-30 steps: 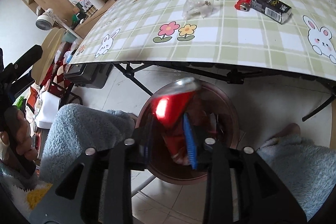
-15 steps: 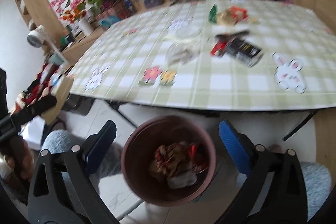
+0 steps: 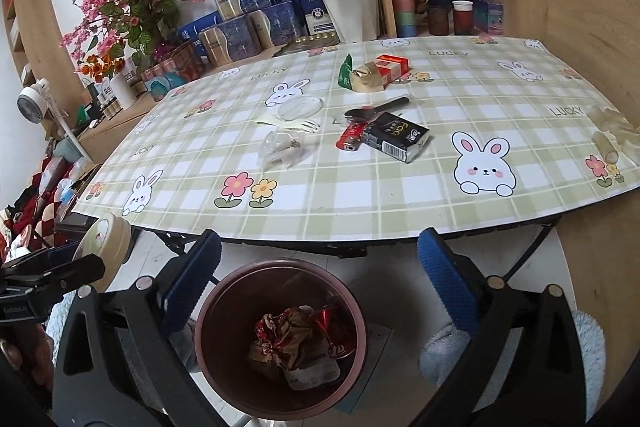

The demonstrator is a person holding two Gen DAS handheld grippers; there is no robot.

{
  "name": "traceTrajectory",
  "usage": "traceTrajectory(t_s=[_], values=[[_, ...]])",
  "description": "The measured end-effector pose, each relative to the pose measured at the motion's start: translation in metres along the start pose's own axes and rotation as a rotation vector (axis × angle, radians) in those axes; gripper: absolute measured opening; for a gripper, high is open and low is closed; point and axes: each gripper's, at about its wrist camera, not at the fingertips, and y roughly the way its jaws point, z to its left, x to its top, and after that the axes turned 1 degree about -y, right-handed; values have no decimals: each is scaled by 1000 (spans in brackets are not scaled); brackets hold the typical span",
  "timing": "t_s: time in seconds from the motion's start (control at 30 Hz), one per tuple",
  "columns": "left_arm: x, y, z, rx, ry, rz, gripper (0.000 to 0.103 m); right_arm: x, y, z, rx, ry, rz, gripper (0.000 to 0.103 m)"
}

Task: Collect trash
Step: 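Lower the yogurt cup into the bin and open the left gripper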

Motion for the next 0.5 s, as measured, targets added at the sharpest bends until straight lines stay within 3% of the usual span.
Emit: traceTrajectory(t_s=[0.1,0.2,0.5], values=[[-1,2,-4,-23,13,12,84,-1,1,0,1,4,3,97],[-2,3,-8,-31,28,16,93,-1,0,0,0,4,1,97],[-1,3,4,5,-23,8,93,-5,3,-5,-14,29,12,97]])
